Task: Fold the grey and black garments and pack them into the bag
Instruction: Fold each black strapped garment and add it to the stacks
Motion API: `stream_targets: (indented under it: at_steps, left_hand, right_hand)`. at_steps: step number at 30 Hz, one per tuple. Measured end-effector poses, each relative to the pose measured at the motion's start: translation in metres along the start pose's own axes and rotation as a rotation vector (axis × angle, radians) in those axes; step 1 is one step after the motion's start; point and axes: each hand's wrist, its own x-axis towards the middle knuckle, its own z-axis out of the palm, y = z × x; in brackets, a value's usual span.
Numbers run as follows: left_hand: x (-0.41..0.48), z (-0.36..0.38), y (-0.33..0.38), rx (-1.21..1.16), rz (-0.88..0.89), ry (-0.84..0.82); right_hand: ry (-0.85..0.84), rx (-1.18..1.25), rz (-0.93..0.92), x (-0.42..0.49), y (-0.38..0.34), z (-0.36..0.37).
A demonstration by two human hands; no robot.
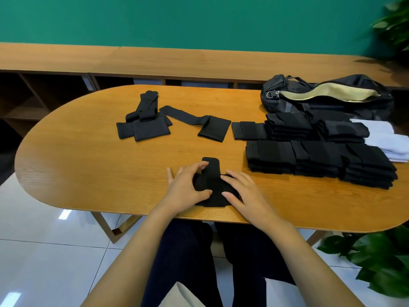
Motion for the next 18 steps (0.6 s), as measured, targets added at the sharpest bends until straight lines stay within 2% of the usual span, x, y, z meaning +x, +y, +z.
stream_targets:
  at_steps: [4,11,15,18]
  left_hand:
    - [-0.001,0.001,-0.005,0.043,-0.032,0.094]
    - [-0.002,-0.001,-0.007,-0.053,0.011,0.063]
    - [-0.013,-0.008,-0.019,-0.116,0.112,-0.020]
    - [-0.019,-0.009,-0.032,-0.038,0.209,-0.088]
  right_hand:
    - [0.005,-0.042,0.014,-0.001,0.000,0.001]
    - [-0.011,-0.015,0.002,0.002,-0.002,0.001]
    - [-0.004,-0.025,-0.029,-0.003,-0.001,-0.007]
    - [-0.006,-0.069,-0.036,-0.007,0.000,-0.013]
